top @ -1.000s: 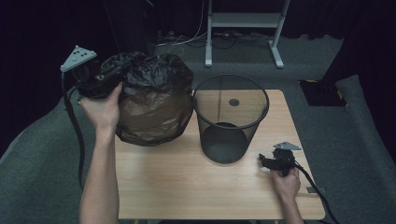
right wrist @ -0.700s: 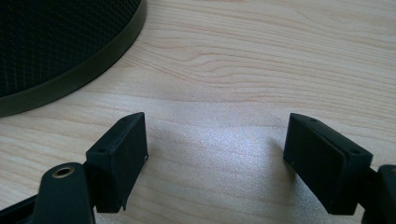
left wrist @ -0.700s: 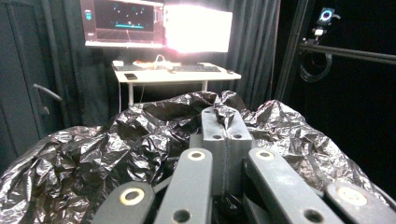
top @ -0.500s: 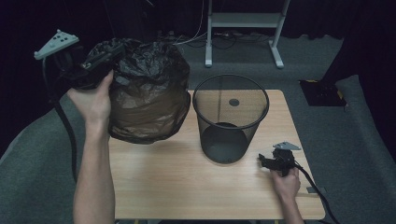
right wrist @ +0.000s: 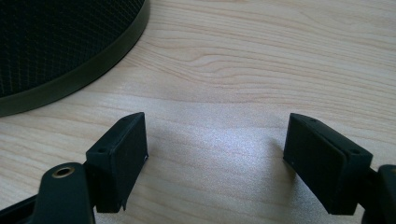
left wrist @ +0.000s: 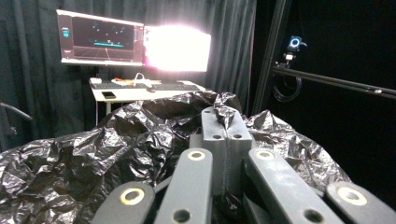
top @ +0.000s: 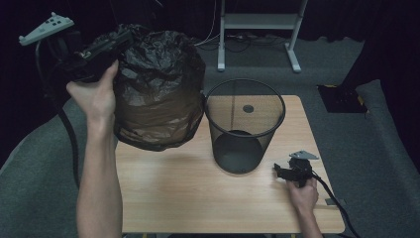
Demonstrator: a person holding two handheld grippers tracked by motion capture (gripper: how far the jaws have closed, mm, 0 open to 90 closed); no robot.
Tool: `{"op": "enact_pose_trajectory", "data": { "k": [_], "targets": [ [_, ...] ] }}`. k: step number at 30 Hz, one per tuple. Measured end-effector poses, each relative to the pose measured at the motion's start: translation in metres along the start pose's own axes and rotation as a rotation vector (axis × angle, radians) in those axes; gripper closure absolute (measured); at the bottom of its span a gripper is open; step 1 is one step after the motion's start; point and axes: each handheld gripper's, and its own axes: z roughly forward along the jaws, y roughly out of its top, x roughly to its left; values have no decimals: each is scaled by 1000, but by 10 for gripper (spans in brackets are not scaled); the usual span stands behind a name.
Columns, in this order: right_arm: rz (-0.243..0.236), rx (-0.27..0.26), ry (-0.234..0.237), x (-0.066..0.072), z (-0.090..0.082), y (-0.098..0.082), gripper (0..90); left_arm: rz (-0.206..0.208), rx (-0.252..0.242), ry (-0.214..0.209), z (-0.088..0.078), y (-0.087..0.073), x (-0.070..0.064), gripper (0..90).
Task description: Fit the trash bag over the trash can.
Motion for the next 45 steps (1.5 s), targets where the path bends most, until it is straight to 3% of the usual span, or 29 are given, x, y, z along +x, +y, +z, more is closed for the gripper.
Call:
{"op": "enact_pose_trajectory", "data": {
  "k": [12, 15, 33, 45],
  "targets": [
    [1, 1, 4, 1, 0, 0, 213, 4, -42, -20, -8, 16, -6, 900],
    [0, 1, 5, 1, 0, 0, 213, -5, -45, -42, -6, 16, -9, 900],
    [-3, -1, 6, 1, 0, 0, 213, -28, -32, -155, 30, 17, -33, 900],
    [-6, -1, 7, 1, 0, 0, 213, -21, -15, -212, 53, 18, -52, 900]
  ]
}}
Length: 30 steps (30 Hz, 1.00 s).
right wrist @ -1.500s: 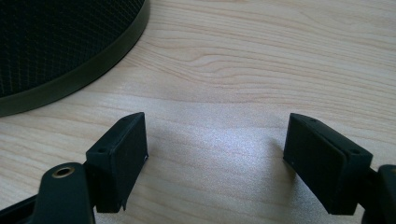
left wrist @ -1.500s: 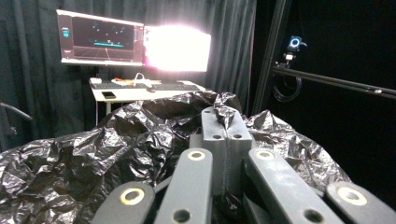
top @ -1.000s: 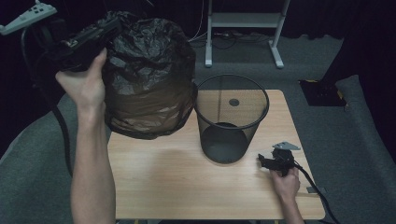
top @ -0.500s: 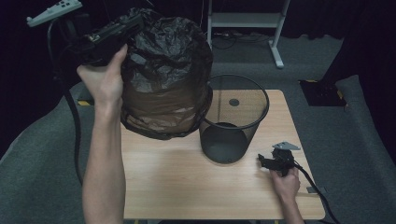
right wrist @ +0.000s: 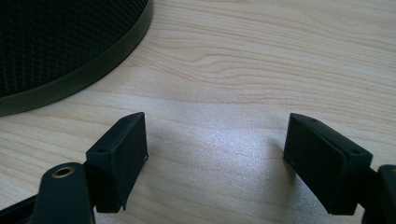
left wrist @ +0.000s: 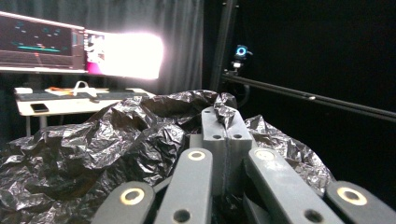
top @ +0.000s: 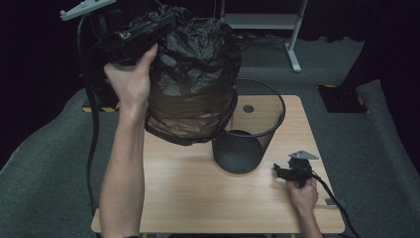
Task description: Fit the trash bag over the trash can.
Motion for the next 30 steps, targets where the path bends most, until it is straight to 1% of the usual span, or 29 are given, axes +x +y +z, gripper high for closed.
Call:
{"op": "enact_pose_trajectory", "data": {
  "k": [5, 8, 12, 15, 18, 20, 25, 27, 30],
  "targets": [
    [-1, -1, 1, 0, 0, 0, 213, 1, 10, -20, 10, -1, -6, 900],
    [-1, -1, 2, 0, 0, 0, 213, -7, 14, -44, 18, -2, -9, 900],
    [-2, 0, 3, 0, 0, 0, 213, -4, 38, -69, 34, -4, -16, 900],
    [-3, 0, 4, 0, 0, 0, 213, 0, 48, -82, 43, -7, -21, 900],
    [-3, 0, 5, 0, 0, 0, 213, -5, 58, -94, 52, -9, -24, 900],
    [-3, 0, 5, 1, 0, 0, 213, -8, 62, -102, 55, -10, -25, 900],
    [-3, 0, 5, 1, 0, 0, 213, -32, 62, -124, 63, -12, -26, 900],
    [-3, 0, 5, 1, 0, 0, 213, -33, 66, -130, 65, -11, -26, 900],
    [-4, 1, 6, 1, 0, 0, 213, -32, 65, -140, 69, -10, -30, 900]
  ]
}}
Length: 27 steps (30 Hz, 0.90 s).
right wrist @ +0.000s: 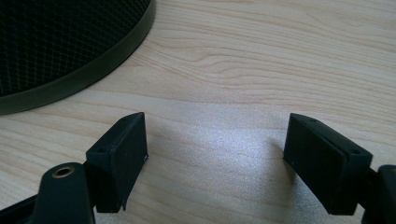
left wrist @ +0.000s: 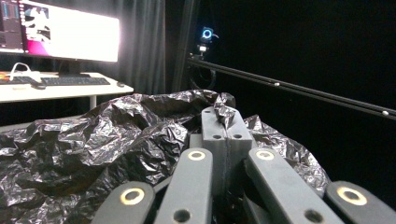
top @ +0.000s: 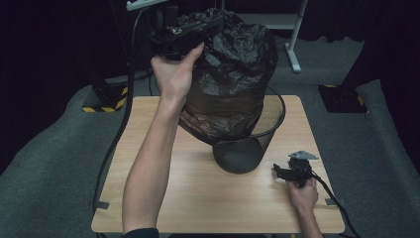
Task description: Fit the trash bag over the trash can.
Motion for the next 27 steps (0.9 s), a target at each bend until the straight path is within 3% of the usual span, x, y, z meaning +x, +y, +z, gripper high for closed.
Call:
{"op": "enact_pose_trajectory", "data": {
  "k": [13, 18, 27],
  "targets": [
    [0, 0, 3, 0, 0, 0, 213, 17, 14, -59, 28, 4, -15, 900],
    [0, 0, 5, 0, 0, 0, 213, -6, 2, -85, 35, 0, -15, 900],
    [-5, -1, 4, 0, 0, 0, 213, 1, 16, -99, 44, -12, -18, 900]
  ]
}}
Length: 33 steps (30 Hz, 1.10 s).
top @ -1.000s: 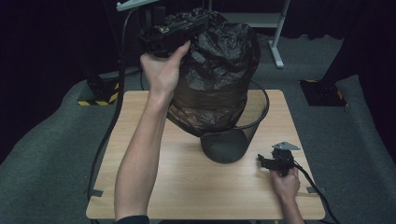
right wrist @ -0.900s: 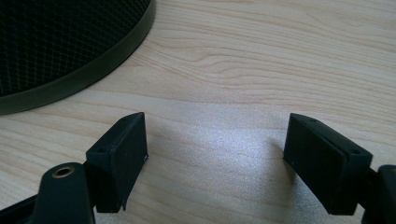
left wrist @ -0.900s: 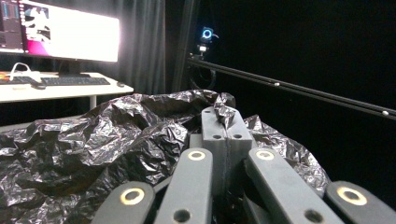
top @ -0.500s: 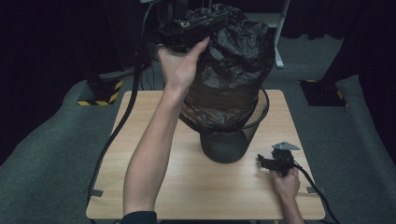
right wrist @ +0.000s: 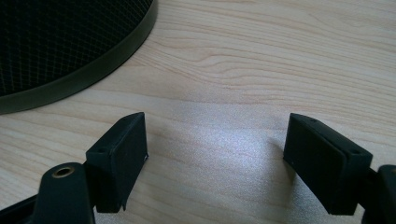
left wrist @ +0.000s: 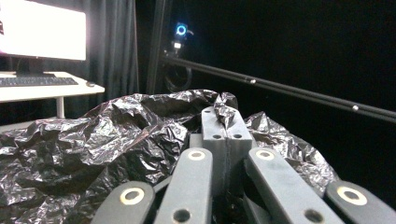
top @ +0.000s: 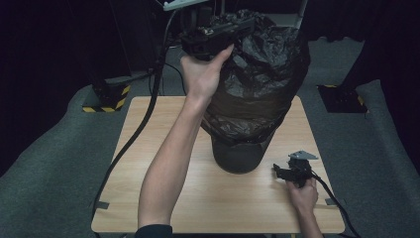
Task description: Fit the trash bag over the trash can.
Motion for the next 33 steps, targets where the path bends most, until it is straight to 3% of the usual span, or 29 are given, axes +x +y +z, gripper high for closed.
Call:
{"op": "enact_pose_trajectory", "data": {
  "k": [10, 27, 33],
  "targets": [
    [1, -1, 0, 0, 0, 0, 213, -14, 55, 22, 6, -21, 10, 900],
    [0, -1, 0, 0, 0, 0, 213, 55, 183, 102, 19, -51, 14, 900],
    [4, 0, 2, 0, 0, 0, 213, 60, 211, 129, 23, -63, 18, 900]
  ]
}}
